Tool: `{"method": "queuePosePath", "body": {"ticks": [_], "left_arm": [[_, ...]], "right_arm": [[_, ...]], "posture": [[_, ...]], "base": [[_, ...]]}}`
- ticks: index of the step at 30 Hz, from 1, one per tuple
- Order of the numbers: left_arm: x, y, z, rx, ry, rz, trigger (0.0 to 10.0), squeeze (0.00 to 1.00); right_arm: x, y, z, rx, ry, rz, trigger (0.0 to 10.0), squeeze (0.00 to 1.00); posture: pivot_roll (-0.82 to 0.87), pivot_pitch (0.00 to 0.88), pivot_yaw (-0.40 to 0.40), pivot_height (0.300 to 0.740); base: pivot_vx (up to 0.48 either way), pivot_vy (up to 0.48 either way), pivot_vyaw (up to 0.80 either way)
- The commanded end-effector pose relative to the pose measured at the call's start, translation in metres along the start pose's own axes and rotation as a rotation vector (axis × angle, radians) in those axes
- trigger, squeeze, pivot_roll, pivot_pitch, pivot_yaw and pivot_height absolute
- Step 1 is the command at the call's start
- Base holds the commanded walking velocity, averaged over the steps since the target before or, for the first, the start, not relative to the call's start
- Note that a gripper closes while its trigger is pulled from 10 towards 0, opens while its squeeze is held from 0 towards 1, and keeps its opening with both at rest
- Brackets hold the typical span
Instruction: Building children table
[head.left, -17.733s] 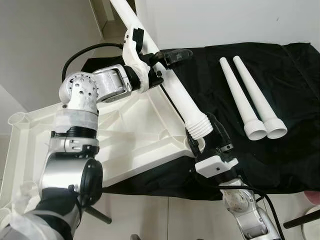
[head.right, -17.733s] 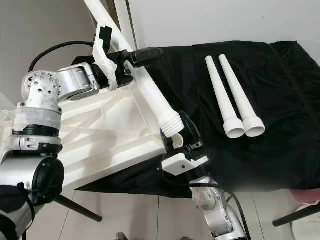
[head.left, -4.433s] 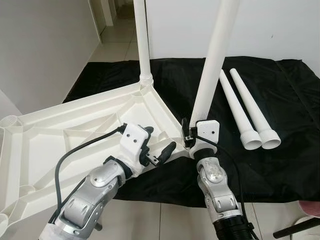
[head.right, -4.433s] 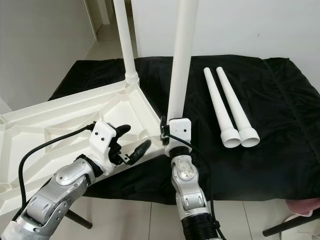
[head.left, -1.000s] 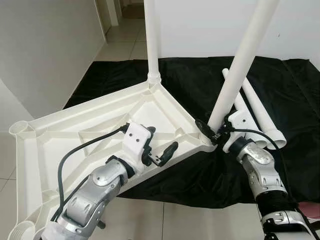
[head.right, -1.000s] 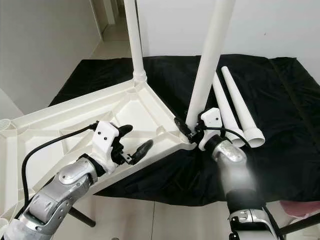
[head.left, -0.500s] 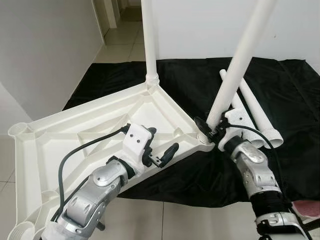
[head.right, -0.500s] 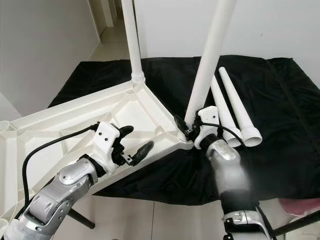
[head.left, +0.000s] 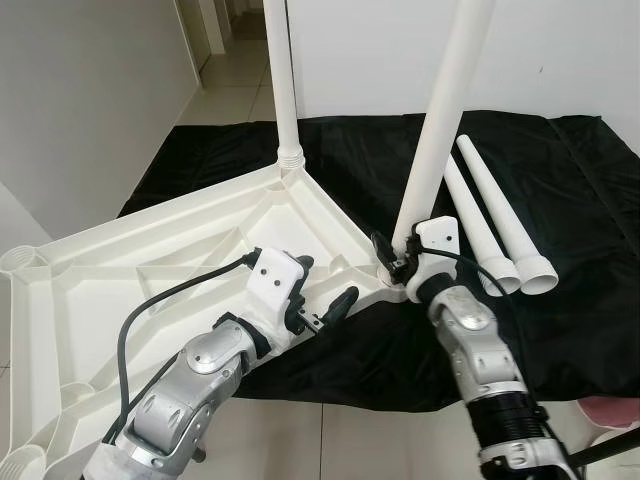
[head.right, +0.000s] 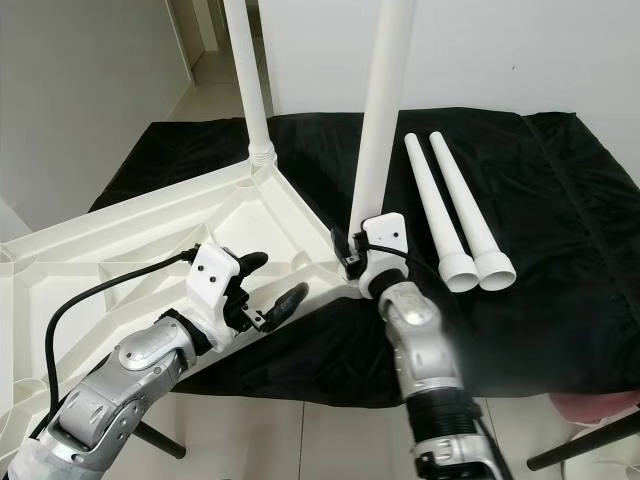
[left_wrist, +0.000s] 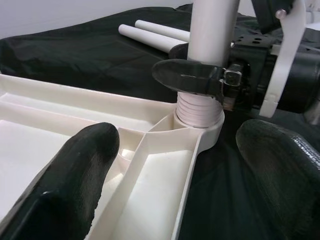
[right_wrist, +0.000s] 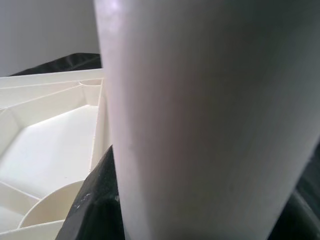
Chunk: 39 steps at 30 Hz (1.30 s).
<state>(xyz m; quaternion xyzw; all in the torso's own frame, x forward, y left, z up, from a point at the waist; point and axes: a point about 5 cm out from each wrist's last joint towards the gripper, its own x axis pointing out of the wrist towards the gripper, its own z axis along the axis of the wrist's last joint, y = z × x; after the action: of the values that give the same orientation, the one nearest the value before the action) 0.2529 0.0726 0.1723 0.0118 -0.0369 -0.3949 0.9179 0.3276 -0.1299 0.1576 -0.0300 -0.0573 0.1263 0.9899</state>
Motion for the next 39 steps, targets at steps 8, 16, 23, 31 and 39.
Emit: {"method": "queuePosePath", "body": {"ticks": [8, 16, 23, 31, 39], "left_arm": [[-0.003, -0.007, -0.004, -0.01, 0.012, -0.078, 10.0, 0.0], [-0.003, -0.007, -0.004, -0.01, 0.012, -0.078, 10.0, 0.0], [-0.002, -0.008, -0.005, -0.007, 0.012, -0.084, 10.0, 0.0], [-0.002, -0.008, -0.005, -0.008, 0.012, -0.088, 10.0, 0.0], [-0.002, -0.009, -0.006, -0.003, 0.015, -0.088, 10.0, 0.0]], "right_arm": [[-0.013, 0.016, -0.021, 0.025, 0.123, -0.293, 10.0, 0.0], [-0.022, 0.022, -0.023, 0.04, 0.128, -0.449, 10.0, 0.0], [-0.022, 0.022, -0.017, 0.059, 0.091, -0.468, 10.0, 0.0], [-0.02, 0.016, -0.007, 0.071, 0.008, -0.412, 10.0, 1.0], [-0.021, 0.007, 0.003, 0.082, -0.082, -0.299, 10.0, 1.0]], "posture": [[-0.03, 0.065, 0.054, 0.74], [-0.02, 0.048, 0.042, 0.74], [-0.02, 0.04, 0.043, 0.74], [-0.02, 0.043, 0.045, 0.74], [-0.03, 0.051, 0.045, 0.74]], "base": [[0.0, 0.0, 0.0], [0.0, 0.0, 0.0], [0.0, 0.0, 0.0], [0.0, 0.0, 0.0], [0.0, 0.0, 0.0]]}}
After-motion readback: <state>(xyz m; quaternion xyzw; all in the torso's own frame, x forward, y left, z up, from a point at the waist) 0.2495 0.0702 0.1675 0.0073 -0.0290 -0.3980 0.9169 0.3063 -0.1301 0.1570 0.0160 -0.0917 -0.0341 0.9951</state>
